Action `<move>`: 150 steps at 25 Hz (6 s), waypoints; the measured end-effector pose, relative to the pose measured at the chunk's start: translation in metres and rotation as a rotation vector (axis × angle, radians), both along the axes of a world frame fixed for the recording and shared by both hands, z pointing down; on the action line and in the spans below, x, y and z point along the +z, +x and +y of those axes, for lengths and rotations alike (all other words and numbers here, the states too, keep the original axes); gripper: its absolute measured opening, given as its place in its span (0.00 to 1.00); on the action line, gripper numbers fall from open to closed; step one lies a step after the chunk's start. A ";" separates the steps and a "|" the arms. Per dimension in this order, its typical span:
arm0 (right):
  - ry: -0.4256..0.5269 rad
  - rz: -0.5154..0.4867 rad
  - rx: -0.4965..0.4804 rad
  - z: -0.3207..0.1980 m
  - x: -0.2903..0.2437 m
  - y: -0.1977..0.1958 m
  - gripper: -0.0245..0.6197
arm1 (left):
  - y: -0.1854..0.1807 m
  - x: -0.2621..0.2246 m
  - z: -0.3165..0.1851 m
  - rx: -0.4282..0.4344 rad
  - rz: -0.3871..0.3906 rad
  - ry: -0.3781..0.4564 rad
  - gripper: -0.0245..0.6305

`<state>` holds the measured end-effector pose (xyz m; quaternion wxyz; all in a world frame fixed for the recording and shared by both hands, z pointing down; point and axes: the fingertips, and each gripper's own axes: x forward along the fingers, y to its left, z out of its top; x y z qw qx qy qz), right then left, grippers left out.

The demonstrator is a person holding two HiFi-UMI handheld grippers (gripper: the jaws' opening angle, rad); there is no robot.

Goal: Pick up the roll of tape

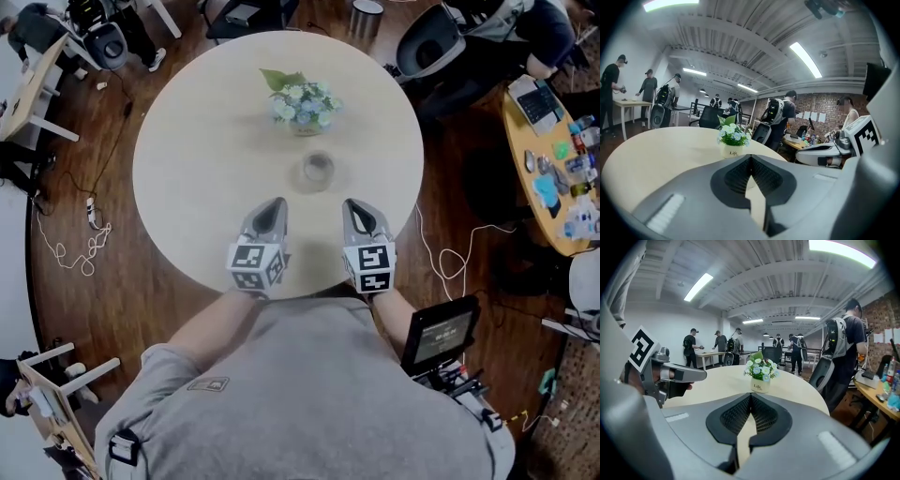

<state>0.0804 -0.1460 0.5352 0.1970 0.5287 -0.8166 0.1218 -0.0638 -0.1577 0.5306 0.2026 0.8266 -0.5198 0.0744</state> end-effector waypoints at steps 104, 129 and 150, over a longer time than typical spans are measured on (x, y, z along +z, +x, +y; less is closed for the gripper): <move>0.075 -0.039 -0.279 -0.062 -0.030 -0.049 0.06 | -0.066 0.007 -0.007 -0.240 -0.157 -0.095 0.22; 0.120 0.024 -0.178 0.134 -0.055 -0.074 0.06 | -0.088 -0.018 0.169 -0.152 -0.054 -0.016 0.22; 0.118 -0.011 -0.189 0.169 -0.058 -0.022 0.06 | -0.031 -0.032 0.199 -0.155 -0.041 -0.005 0.22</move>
